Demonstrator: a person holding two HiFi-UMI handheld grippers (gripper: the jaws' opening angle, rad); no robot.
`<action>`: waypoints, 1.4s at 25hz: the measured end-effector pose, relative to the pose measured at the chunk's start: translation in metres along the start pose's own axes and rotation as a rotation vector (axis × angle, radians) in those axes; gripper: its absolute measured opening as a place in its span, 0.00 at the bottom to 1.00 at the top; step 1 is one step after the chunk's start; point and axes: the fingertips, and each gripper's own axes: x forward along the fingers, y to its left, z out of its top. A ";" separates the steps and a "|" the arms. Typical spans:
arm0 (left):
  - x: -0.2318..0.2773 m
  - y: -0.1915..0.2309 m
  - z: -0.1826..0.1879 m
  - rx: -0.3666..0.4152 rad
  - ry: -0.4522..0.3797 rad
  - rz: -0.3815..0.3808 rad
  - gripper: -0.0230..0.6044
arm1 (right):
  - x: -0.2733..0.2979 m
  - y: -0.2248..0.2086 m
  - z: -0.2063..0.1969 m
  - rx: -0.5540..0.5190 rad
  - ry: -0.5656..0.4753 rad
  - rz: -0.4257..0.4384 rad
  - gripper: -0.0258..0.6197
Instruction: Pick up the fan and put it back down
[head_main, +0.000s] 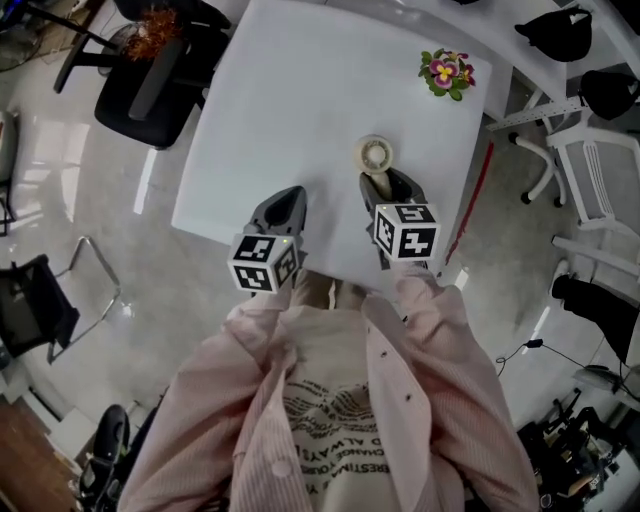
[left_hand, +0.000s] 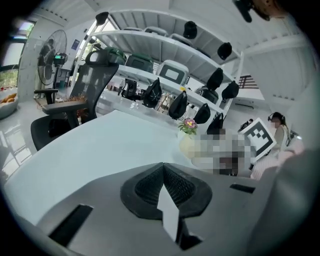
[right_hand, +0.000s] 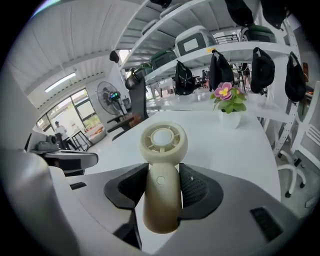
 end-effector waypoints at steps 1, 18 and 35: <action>0.002 0.001 -0.003 -0.004 0.008 -0.001 0.04 | 0.004 0.000 -0.005 -0.001 0.018 -0.004 0.33; 0.018 0.009 -0.028 -0.052 0.058 -0.002 0.04 | 0.044 0.003 -0.051 -0.026 0.242 -0.062 0.33; 0.018 0.010 -0.028 -0.051 0.059 -0.020 0.04 | 0.047 0.004 -0.055 -0.126 0.242 -0.117 0.33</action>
